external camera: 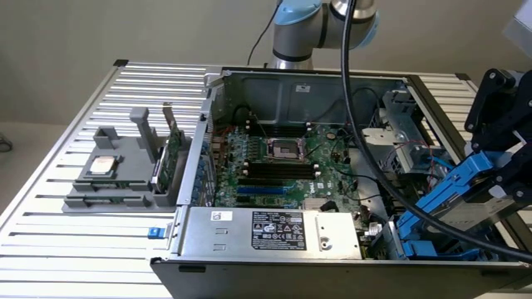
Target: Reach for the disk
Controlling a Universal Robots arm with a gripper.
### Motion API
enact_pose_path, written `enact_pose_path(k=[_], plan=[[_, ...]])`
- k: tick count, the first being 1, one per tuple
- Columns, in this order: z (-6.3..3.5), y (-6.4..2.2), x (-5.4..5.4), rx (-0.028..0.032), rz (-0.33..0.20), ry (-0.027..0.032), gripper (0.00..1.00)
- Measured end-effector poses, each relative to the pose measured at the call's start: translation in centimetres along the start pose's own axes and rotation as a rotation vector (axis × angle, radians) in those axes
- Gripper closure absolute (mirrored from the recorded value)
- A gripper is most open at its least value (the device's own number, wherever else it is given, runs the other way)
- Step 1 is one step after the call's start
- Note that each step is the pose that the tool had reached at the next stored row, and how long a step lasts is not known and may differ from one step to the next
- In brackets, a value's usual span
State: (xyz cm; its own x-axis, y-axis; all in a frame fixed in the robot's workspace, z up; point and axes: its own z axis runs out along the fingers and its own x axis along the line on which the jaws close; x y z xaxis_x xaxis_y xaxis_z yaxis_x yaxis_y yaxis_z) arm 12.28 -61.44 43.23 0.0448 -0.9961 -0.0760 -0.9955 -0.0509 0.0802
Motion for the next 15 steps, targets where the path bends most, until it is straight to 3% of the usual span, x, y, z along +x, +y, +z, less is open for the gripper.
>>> enact_pose_path(k=[6,15], plan=[[0.23,0.19,0.27,0.0064,-0.001,-0.0068,0.67],[0.69,0.53,0.47,0.0225,-0.004,-0.0215,0.67]])
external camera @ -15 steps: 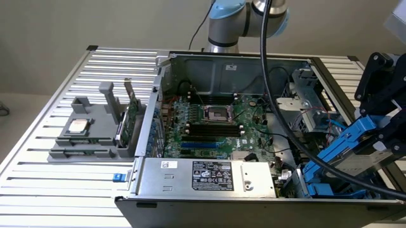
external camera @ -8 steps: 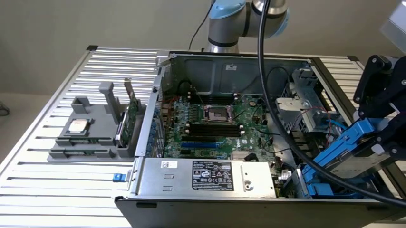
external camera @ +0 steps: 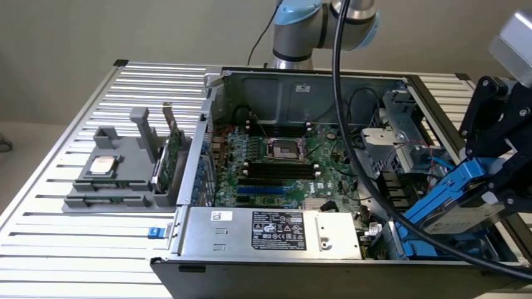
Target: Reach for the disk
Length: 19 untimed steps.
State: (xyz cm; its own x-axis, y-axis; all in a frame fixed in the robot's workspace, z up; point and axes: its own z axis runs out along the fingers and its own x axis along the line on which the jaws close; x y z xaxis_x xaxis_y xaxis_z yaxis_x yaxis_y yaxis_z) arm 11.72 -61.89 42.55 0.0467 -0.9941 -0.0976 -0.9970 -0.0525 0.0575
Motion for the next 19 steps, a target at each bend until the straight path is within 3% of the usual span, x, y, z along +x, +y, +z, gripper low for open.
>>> enact_pose_path(k=[9,13,19], plan=[[0.27,0.36,0.01,0.0132,-0.002,-0.0103,0.67],[0.35,0.47,0.01,0.0192,-0.003,-0.0197,0.67],[0.35,0.48,0.02,0.0213,-0.004,-0.0334,0.67]])
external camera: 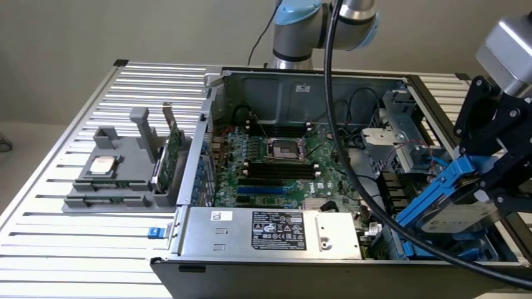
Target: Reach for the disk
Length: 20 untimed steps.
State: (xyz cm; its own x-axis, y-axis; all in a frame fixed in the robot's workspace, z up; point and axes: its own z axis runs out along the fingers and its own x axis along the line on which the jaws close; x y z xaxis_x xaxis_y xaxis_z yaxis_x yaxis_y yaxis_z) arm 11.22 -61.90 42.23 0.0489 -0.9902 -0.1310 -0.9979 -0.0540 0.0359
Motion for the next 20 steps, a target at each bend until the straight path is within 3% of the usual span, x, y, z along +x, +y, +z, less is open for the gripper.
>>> enact_pose_path(k=[9,11,14,20], plan=[[0.04,-0.01,-0.01,0.0013,-0.001,-0.0165,0.65],[0.00,0.00,0.00,0.0012,-0.001,-0.0181,0.59],[0.00,0.00,0.00,0.0014,-0.001,-0.0222,0.40],[0.00,0.01,0.04,0.0020,-0.001,-0.0338,0.27]])
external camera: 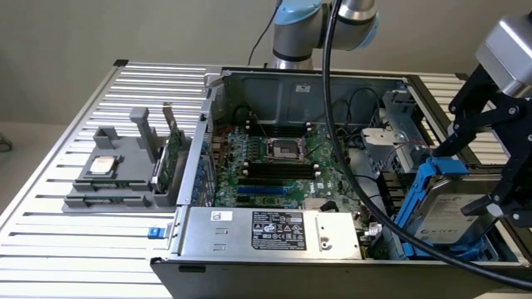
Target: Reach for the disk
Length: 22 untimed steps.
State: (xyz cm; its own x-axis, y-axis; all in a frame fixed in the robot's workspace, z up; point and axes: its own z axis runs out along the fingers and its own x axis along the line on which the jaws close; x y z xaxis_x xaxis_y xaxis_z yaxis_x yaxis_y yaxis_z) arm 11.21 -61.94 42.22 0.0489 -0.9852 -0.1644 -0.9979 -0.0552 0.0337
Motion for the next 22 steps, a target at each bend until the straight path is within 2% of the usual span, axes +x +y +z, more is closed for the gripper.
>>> enact_pose_path(k=[2,5,8,10,12,15,16,17,20,21,22], plan=[[-0.01,0.00,0.0,0.0001,0.000,-0.0030,0.27],[0.01,0.09,0.0,0.0002,0.000,-0.0039,0.27],[0.10,0.67,0.0,0.0005,0.000,-0.0039,0.27],[0.14,1.17,0.0,0.0035,-0.001,-0.0037,0.27],[0.20,1.37,0.0,0.0110,-0.002,-0.0035,0.27],[0.26,1.48,0.0,0.0311,-0.007,-0.0022,0.27],[0.28,1.53,0.0,0.0356,-0.008,-0.0020,0.30],[0.28,1.58,0.0,0.0387,-0.008,-0.0017,0.30],[0.30,1.74,0.0,0.0440,-0.009,-0.0014,0.49],[0.30,1.79,0.1,0.0452,-0.010,-0.0013,0.49],[0.30,1.85,0.1,0.0462,-0.010,-0.0012,0.55]])
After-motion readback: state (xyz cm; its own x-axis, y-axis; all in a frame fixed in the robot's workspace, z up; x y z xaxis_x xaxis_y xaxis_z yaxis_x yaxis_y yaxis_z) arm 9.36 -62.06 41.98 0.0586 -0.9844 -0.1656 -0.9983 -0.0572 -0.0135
